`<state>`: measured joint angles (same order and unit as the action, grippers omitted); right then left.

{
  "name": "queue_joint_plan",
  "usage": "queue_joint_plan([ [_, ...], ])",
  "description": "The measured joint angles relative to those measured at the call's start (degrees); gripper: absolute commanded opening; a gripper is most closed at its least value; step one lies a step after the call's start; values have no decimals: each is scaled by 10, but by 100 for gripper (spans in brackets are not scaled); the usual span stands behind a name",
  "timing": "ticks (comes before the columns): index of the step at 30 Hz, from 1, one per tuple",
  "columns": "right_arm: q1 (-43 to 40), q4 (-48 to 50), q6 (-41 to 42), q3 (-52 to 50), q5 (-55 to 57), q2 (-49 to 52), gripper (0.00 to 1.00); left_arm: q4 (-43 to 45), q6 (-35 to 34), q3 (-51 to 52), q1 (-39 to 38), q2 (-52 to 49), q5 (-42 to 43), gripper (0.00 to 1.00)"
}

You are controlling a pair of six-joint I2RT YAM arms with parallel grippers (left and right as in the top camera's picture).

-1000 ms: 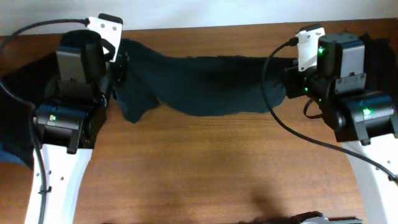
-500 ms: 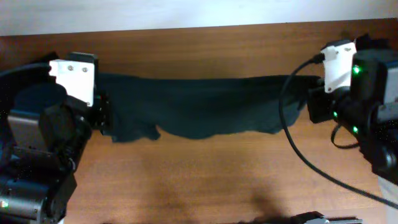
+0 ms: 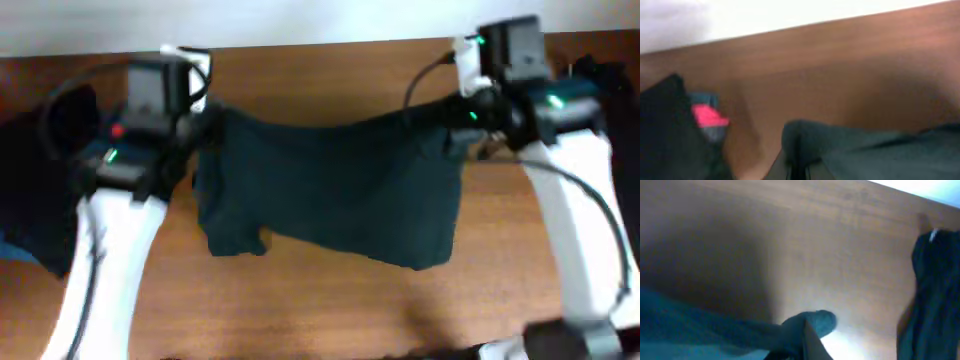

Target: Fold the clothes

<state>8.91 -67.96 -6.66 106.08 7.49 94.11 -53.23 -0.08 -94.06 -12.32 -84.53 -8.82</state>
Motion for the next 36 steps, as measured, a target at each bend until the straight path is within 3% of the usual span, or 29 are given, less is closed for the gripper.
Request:
queue_joint_plan([
  [1,0,22,0,0,3,24,61,33,0,0,0,-31,-9,13],
  [2,-2,60,-2,0,10,62,88,78,0,0,0,-73,-23,66],
  [4,-9,113,0,0,15,115,99,136,-1,0,2,-136,-44,97],
  [9,-21,94,0,-1,22,165,99,157,-2,0,9,-225,-65,99],
  [15,-21,12,22,-1,26,144,99,131,-2,0,22,-217,-102,99],
  [19,-21,-83,40,-1,23,124,99,33,-2,0,24,-196,-111,99],
  [22,-21,-148,47,-1,0,117,99,-71,-2,-1,24,-182,-74,99],
  [25,-21,-178,50,-2,-48,117,99,-118,-2,4,24,-179,-24,99],
  [29,-21,-172,52,-20,-98,116,99,-111,-2,56,24,-179,1,98],
  [36,-21,-97,52,-176,-138,113,100,-61,-2,160,24,-179,19,98],
])
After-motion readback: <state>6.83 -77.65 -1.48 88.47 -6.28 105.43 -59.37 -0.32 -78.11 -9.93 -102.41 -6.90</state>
